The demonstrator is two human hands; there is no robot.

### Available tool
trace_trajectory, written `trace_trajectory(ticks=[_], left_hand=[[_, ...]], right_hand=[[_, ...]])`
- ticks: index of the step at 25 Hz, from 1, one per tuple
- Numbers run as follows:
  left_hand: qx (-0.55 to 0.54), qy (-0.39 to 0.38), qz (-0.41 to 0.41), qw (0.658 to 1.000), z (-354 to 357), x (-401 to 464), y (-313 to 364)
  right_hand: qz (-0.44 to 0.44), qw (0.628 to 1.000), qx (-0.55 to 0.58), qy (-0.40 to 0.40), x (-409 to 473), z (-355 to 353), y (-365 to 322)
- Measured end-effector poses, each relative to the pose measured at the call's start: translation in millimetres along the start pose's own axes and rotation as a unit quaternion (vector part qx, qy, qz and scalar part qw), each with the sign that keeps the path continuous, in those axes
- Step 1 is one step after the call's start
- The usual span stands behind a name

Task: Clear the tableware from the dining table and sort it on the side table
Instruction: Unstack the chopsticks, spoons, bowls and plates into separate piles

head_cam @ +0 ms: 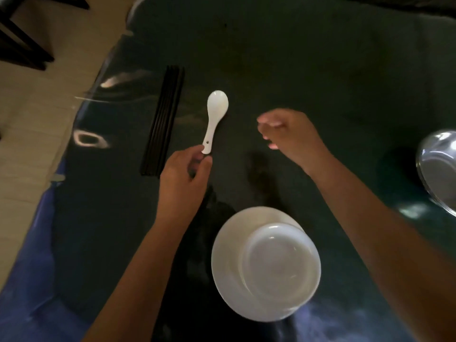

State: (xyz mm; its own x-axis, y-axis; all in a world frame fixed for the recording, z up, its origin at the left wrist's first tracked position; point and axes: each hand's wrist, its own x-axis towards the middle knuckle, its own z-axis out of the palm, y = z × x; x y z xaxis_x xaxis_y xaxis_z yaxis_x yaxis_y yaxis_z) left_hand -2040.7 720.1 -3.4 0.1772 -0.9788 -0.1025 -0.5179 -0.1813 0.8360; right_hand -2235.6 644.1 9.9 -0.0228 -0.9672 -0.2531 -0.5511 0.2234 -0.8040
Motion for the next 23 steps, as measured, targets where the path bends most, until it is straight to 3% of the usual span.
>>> trace_trajectory(ticks=[3,6,8,12,16,23], left_hand=[[-0.030,-0.145,0.016,0.989,-17.7,-68.5,-2.9],[0.023,-0.307,0.021,0.951,-16.6,-118.8,-10.7],[0.066,-0.360,0.052,0.929,-7.7,-135.5,-17.6],[0.066,-0.309,0.083,0.945,5.9,-144.6,-26.7],[0.087,-0.267,0.091,0.955,9.4,-140.6,-21.5],[0.133,-0.215,0.199,0.947,16.1,-38.7,17.4]], right_hand=[[-0.007,0.998,-0.055,0.024,-103.1,-20.6,31.9],[0.040,0.998,-0.046,-0.016,-175.8,-24.1,50.7],[0.056,0.997,-0.046,-0.034,-198.3,-21.9,64.0],[0.095,0.994,-0.027,-0.042,-206.1,-16.0,81.5],[0.061,0.997,-0.029,-0.025,-198.9,-21.3,75.8],[-0.004,1.000,0.022,0.006,-112.6,-41.1,53.1]])
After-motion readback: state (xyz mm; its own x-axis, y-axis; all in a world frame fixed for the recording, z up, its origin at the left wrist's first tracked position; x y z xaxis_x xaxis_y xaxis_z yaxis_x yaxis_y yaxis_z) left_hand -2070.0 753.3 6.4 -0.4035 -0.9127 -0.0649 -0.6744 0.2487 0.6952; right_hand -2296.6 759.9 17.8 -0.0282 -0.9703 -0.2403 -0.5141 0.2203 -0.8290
